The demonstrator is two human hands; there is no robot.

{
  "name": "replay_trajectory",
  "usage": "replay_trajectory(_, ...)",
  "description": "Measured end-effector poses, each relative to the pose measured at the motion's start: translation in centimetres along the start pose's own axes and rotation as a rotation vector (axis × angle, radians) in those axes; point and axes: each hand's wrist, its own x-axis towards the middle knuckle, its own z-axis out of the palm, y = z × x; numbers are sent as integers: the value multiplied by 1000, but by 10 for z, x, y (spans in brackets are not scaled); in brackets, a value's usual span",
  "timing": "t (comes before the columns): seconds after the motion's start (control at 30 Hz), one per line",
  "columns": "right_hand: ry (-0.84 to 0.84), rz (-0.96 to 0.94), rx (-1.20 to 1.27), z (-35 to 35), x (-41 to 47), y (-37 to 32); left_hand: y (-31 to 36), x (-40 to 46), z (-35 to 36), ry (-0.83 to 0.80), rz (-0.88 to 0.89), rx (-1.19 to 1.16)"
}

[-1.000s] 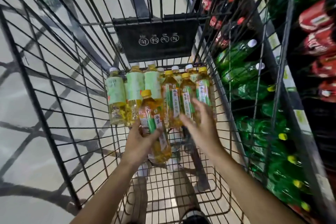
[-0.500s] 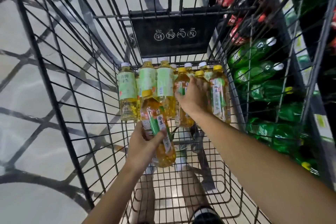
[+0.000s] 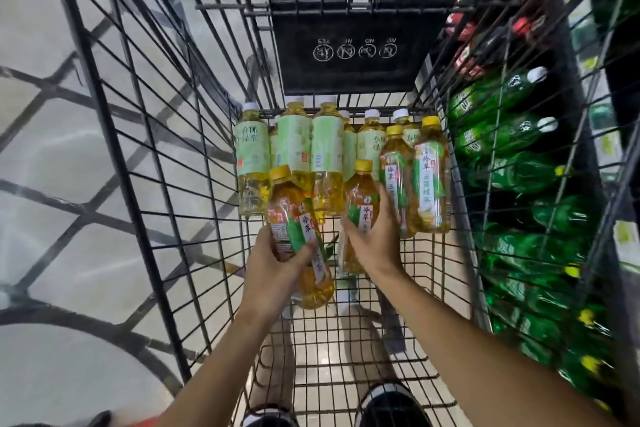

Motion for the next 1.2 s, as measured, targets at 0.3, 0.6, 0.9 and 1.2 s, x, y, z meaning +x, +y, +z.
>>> replay_trajectory(0.3,62,-49,50,9,-27,12,-5,-1,-4,37,35,25)
replay_trajectory(0.6,-57,16,-209,4,-16,11,-16,-15,-4,23,30,22)
replay_trajectory(0.9,-259,44,-155,-51,-38,-6,-13,-57,-7,-15,-37,-111)
replay_trajectory(1.2,-278,-66,210,-152,-171,-66,55,-175,-33,-103,8,-175)
